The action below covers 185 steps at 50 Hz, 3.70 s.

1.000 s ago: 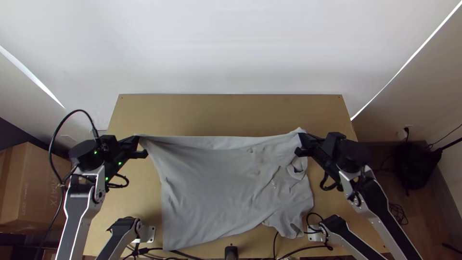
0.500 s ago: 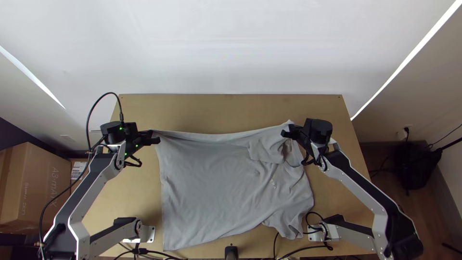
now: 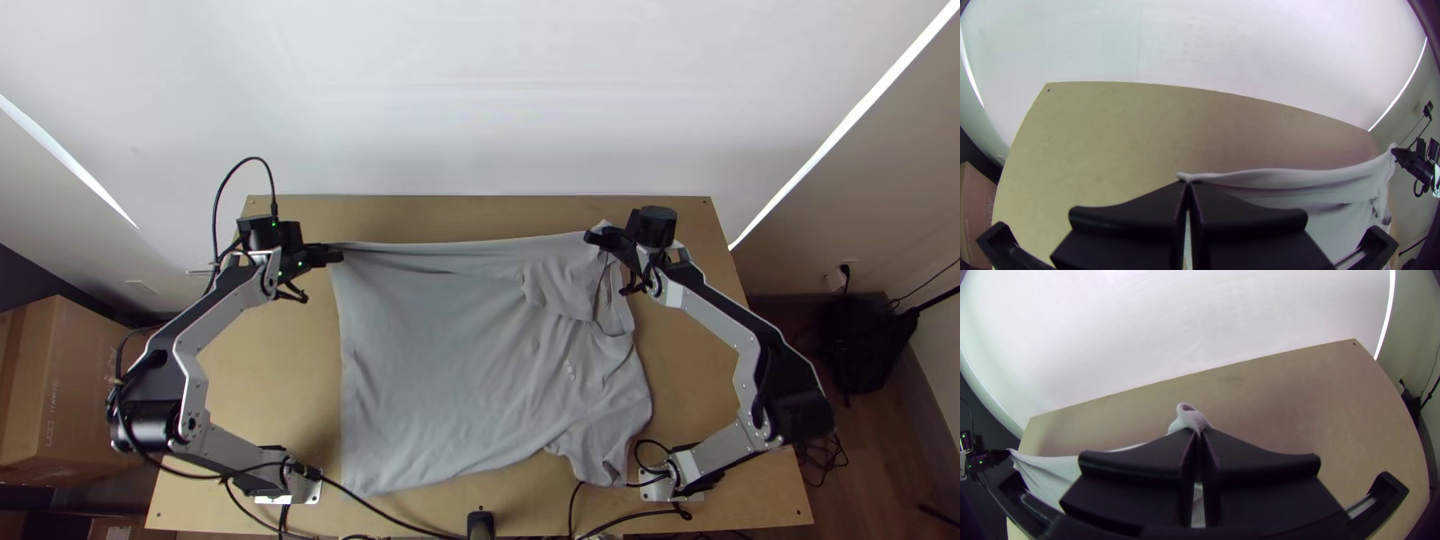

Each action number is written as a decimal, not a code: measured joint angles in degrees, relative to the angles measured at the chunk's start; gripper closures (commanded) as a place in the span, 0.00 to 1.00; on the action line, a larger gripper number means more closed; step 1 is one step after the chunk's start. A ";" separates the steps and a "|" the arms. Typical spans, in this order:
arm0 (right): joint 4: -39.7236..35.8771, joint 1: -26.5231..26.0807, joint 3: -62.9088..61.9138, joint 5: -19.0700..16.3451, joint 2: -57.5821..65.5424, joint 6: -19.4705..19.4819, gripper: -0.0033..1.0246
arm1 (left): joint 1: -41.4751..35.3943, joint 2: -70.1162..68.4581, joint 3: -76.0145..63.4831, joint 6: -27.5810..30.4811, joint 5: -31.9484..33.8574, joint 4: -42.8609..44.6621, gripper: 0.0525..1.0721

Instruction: Fold the t-shirt

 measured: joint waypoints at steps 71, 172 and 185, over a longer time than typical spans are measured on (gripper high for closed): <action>-29.29 -5.57 39.10 -6.56 25.03 0.48 0.97 | -5.99 2.08 12.09 -9.22 0.20 -17.42 0.98; -38.18 -10.69 13.55 -8.94 -3.52 -3.87 0.08 | -7.17 -16.06 -18.08 -9.42 -1.77 -1.66 0.04; -57.40 -13.57 14.01 -9.75 -7.93 -6.69 0.11 | -4.72 -23.96 -18.71 -9.22 0.72 -4.28 0.04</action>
